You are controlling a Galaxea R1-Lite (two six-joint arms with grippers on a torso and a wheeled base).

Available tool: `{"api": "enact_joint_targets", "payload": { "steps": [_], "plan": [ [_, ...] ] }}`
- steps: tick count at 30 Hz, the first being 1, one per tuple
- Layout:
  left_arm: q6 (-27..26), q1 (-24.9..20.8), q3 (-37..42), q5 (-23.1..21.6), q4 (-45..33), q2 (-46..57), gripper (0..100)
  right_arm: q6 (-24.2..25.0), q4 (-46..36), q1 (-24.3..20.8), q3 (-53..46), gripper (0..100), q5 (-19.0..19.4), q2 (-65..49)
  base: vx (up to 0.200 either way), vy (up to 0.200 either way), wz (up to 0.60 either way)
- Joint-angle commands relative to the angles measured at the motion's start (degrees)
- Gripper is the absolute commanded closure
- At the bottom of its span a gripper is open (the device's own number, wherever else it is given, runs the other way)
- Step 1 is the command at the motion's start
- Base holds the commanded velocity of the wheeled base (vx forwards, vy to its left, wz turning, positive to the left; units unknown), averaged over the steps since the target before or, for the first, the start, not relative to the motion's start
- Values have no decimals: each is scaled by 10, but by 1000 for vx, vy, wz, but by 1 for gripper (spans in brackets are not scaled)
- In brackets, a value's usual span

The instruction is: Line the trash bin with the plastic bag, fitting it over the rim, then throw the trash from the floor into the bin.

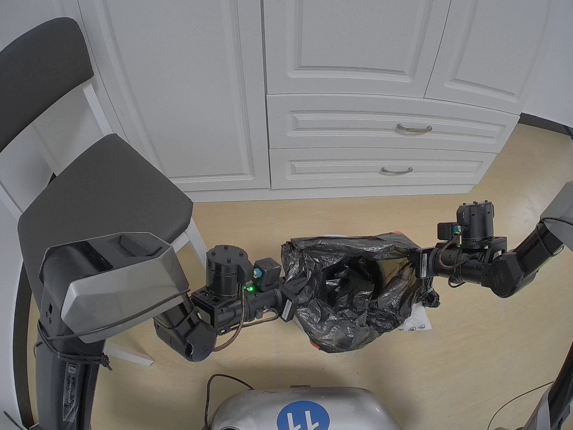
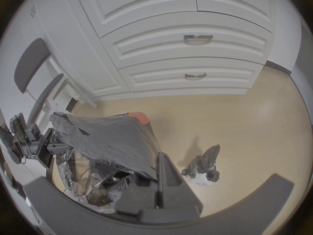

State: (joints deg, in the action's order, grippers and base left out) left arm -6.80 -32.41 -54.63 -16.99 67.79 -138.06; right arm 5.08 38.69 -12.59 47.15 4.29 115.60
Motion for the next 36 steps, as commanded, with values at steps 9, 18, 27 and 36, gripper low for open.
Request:
{"api": "enact_joint_targets", "payload": {
  "steps": [9, 18, 27, 36],
  "plan": [
    [-2, 0, 167, 7, 3, 73, 100, -96, -77, 6, -22, 100, 4, -20, 0, 0, 0],
    [-1, -19, 198, 13, 38, 32, 100, -126, -88, -2, -29, 100, 0, -7, 0, 0, 0],
    [11, 25, 146, 34, 129, -70, 100, -59, 24, -38, -9, 100, -10, 74, 0, 0, 0],
    [50, 42, 130, 35, 135, -72, 100, -55, 138, -40, -13, 100, -29, 127, 0, 0, 0]
  ]
}}
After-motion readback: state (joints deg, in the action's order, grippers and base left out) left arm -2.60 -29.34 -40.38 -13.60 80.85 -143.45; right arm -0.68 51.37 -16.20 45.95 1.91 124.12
